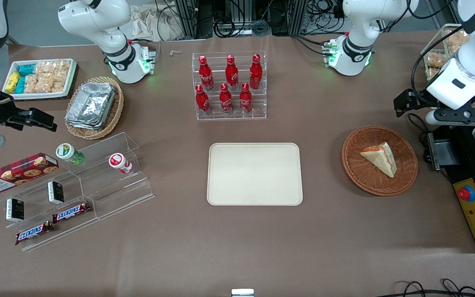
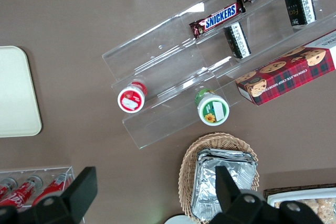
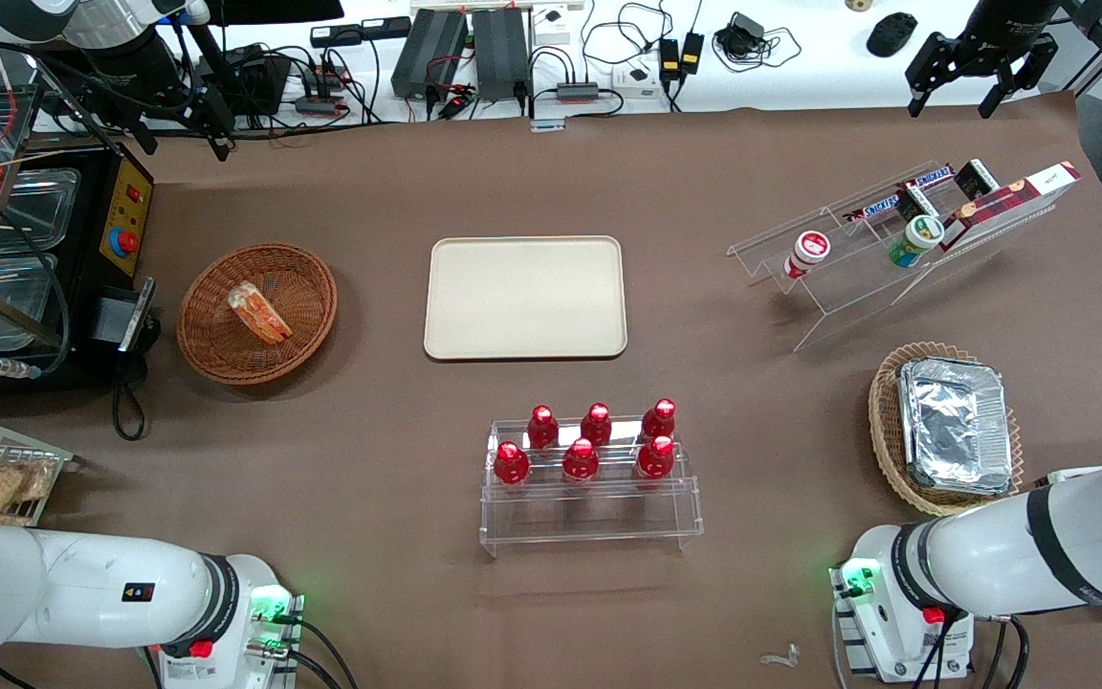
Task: Place sandwich from basket to tray
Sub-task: 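Move the left gripper out toward the wicker basket with the sandwich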
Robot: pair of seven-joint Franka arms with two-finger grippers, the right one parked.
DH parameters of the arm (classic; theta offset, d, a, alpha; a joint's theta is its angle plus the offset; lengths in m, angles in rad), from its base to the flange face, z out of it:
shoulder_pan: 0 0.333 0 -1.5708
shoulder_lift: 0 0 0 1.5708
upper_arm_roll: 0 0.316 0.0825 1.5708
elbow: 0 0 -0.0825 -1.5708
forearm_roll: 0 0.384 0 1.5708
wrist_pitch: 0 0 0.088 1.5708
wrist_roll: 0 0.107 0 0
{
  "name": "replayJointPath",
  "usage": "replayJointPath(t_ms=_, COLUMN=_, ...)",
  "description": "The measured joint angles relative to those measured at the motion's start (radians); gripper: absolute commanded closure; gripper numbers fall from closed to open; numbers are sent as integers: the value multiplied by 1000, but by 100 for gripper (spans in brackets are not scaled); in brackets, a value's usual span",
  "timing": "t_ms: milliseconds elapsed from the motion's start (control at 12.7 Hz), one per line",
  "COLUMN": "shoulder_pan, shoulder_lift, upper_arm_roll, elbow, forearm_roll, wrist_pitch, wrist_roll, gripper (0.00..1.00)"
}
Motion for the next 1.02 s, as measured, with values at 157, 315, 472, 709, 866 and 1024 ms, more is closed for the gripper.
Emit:
replayJointPath(t_ms=157, shoulder_pan=-3, shoulder_lift=0, upper_arm_roll=0, elbow=0, forearm_roll=0, wrist_pitch=-1, wrist_roll=0, gripper=0)
replayJointPath(t_ms=315, shoulder_pan=-4, shoulder_lift=0, upper_arm_roll=0, elbow=0, forearm_roll=0, wrist_pitch=-1, wrist_roll=-1, gripper=0)
replayJointPath(t_ms=472, shoulder_pan=-4, shoulder_lift=0, upper_arm_roll=3, elbow=0, forearm_roll=0, wrist_pitch=-4, wrist_roll=-3, gripper=0)
replayJointPath(t_ms=709, shoulder_pan=3, shoulder_lift=0, upper_arm_roll=53, elbow=-6, forearm_roll=1, wrist_pitch=-28, wrist_roll=-44, gripper=0)
replayJointPath(t_ms=866, shoulder_pan=11, shoulder_lift=-3, upper_arm_roll=91, elbow=-14, forearm_roll=1, wrist_pitch=-28, wrist_roll=-128, gripper=0)
replayJointPath(t_ms=1024, shoulder_pan=12, shoulder_lift=-17, upper_arm_roll=99, elbow=-57, forearm_roll=1, wrist_pitch=-19, wrist_roll=-235, gripper=0)
